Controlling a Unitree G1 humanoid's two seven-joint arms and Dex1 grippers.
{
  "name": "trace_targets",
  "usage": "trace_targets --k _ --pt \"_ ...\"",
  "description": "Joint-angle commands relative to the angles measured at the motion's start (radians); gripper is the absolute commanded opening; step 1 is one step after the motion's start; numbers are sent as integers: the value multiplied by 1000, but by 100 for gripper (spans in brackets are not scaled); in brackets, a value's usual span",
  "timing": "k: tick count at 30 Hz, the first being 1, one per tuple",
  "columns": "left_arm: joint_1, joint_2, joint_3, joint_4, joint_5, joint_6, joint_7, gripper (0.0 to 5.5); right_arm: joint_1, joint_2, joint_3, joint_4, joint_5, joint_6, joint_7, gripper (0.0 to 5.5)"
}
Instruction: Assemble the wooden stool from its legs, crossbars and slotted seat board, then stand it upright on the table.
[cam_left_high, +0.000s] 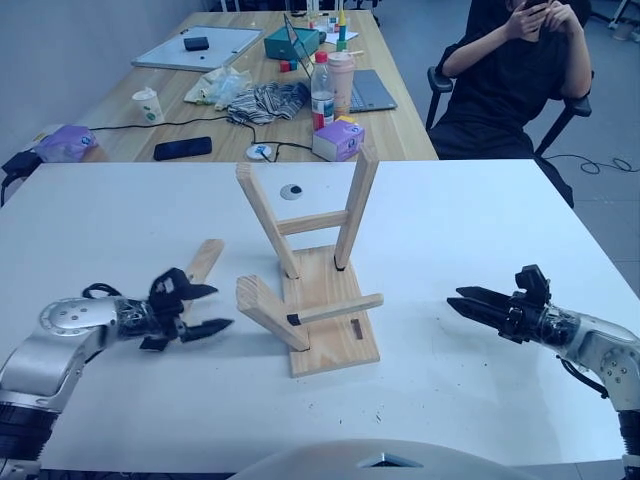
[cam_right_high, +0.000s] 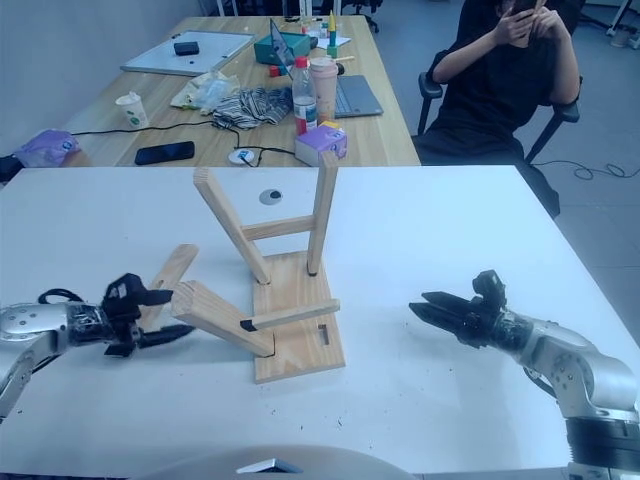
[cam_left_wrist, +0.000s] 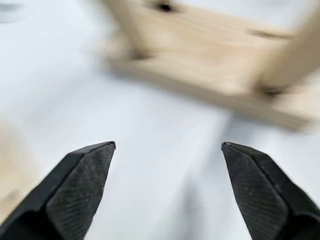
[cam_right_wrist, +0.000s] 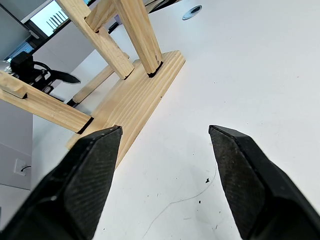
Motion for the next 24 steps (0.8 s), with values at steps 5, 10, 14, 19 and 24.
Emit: trace_targets --k 5,10,14,19,24 --pt "42 -179 106 158 60 -59 214 391 28 33 -20 -20 -10 -32 -27 320" --pt "64 -223 92 255 113 -113 219 373 7 30 -17 -7 -16 -31 -26 320" --pt "69 -235 92 249 101 -99 196 327 10 36 -16 -13 -19 -31 -29 320" --pt "46 -234 93 242 105 -87 184 247 -31 70 -51 -2 -28 -59 -96 320" --pt "-34 -238 141 284 93 -96 216 203 -207 140 -185 24 68 -46 -287 320"
